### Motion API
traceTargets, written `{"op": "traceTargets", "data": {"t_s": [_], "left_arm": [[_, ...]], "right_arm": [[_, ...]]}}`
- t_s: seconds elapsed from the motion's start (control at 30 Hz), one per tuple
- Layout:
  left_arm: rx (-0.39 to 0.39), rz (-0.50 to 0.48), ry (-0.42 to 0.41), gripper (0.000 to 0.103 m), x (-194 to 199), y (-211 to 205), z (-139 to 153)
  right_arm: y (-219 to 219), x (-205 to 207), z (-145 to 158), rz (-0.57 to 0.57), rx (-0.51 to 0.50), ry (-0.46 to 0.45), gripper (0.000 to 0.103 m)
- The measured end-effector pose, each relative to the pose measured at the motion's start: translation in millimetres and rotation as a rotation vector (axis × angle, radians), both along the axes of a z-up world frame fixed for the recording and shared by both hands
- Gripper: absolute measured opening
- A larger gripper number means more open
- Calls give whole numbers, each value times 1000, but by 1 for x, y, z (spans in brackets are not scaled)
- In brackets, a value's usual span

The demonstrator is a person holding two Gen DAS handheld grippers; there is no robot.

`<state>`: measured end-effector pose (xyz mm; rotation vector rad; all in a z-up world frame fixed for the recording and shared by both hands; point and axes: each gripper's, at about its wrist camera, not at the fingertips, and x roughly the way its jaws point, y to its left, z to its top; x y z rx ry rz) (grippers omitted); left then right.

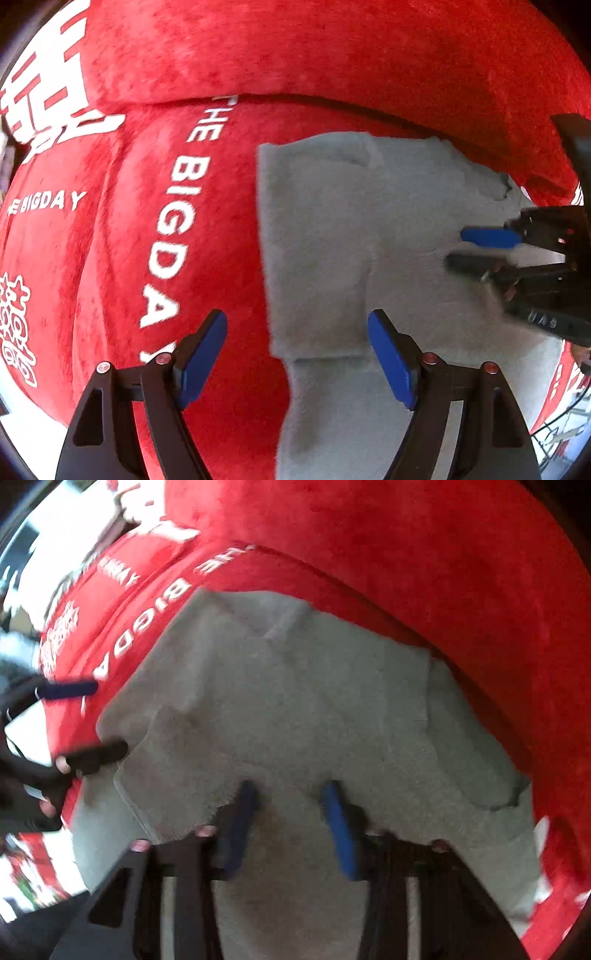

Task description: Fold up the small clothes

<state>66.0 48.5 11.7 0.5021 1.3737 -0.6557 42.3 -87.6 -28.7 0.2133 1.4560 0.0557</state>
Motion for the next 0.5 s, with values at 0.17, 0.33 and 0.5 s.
{"op": "traceTargets", "data": {"t_s": [0.17,0.33,0.5], "left_arm": [[-17,19,-4,79,6,9,7],[-26,2,-7,79,7,-1,9],[-35,-39,-5,79,0,-25,8]], "right_arm": [[-5,-4,18,-34,-45,-34,5],[-26,5,2,-164,-15,-11,5],[-71,-54,30,-520,119,-55,54]]}}
